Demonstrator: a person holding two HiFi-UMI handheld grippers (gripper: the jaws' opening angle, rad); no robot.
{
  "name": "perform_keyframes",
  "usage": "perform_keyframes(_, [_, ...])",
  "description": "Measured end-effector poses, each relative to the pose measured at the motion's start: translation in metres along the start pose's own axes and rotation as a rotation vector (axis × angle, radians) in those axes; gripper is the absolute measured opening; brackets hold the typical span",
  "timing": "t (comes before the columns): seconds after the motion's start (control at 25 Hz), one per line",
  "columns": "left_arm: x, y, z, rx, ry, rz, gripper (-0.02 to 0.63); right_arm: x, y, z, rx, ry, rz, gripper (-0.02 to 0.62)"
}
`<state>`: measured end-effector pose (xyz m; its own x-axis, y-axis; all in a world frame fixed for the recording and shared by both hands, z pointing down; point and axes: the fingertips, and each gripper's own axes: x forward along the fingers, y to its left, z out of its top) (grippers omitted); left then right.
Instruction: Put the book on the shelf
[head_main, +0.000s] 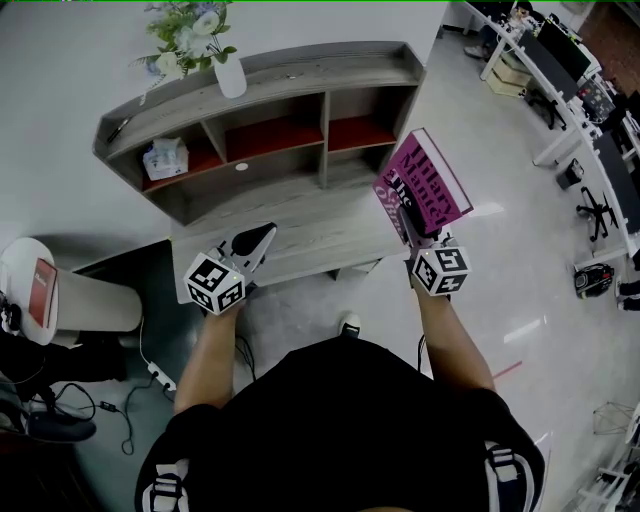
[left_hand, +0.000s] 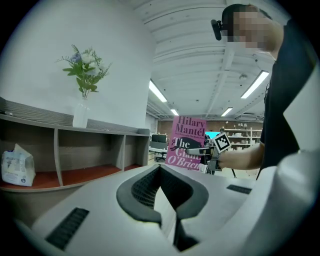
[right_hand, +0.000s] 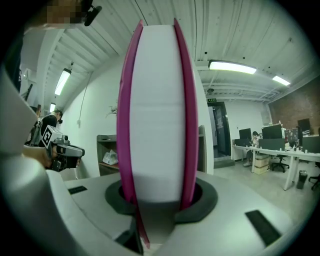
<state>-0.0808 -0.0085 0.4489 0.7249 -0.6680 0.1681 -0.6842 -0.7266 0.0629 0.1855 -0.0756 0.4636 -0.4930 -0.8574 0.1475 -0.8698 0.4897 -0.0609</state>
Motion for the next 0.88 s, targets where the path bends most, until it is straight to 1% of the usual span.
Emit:
perform_keyframes(0.56, [0.046,0.015,0.005,-0.007,0.001,0.015,0.017,0.033,-0.043,-0.012,0.011,0.031,0.018,0.149])
perform_keyframes(0.88, [0.069,0.020,0.012,-0.003,0.009,0.019,0.017,0.050,-0.060,-0.007,0.031,0.011,0.043,0.149])
